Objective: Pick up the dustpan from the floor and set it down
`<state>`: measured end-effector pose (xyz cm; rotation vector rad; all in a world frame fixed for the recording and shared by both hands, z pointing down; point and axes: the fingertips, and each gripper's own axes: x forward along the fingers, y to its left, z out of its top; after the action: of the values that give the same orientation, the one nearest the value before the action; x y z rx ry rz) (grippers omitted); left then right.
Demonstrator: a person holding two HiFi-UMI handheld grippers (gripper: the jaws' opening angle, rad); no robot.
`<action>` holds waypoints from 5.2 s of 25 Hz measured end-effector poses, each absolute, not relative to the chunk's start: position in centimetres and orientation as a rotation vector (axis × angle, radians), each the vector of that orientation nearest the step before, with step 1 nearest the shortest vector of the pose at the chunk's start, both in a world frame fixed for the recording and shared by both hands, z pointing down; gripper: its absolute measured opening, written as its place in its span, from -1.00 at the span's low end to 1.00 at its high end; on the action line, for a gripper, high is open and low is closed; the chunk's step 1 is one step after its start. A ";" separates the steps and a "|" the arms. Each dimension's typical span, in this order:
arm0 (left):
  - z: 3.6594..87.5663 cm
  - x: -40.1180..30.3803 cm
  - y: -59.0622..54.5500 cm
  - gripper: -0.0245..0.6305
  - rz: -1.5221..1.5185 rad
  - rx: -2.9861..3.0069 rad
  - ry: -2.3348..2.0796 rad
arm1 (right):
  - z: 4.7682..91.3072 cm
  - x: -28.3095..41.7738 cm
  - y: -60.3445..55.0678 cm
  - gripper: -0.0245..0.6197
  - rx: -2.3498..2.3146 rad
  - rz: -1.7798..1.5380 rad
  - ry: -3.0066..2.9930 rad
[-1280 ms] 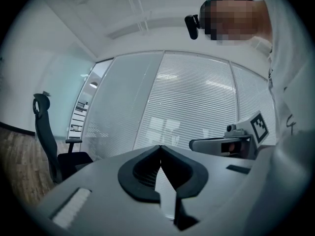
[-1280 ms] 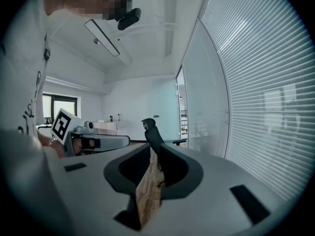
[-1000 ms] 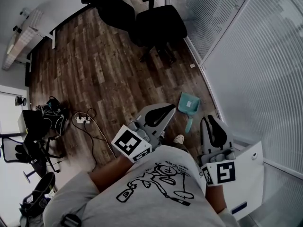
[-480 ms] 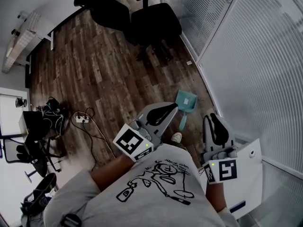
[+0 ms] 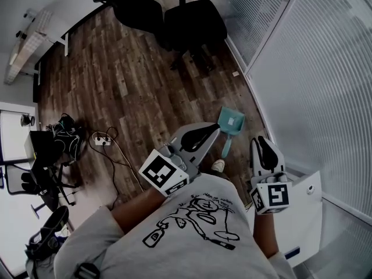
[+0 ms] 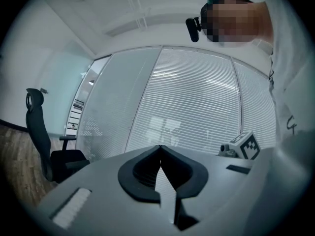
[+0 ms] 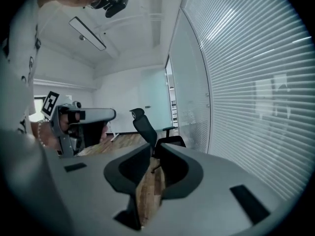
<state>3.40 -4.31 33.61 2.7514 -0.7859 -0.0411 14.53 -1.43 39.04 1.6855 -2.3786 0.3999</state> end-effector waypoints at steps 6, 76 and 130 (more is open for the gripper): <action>33.5 2.5 -4.7 -0.92 -0.059 2.742 -0.806 | 44.5 14.8 -1.5 -0.75 1.645 0.511 -2.294; 36.1 -1.6 -5.3 -0.92 0.069 2.659 -0.892 | 81.3 11.4 4.2 -0.25 1.179 1.522 -1.869; 35.9 -4.0 -4.7 -0.92 0.058 2.654 -0.922 | 78.1 9.4 0.2 -0.61 1.247 1.556 -2.064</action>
<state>-4.02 -4.71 35.91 2.6542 -0.9218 0.0582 9.40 0.22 78.09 1.2468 -2.0638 1.5558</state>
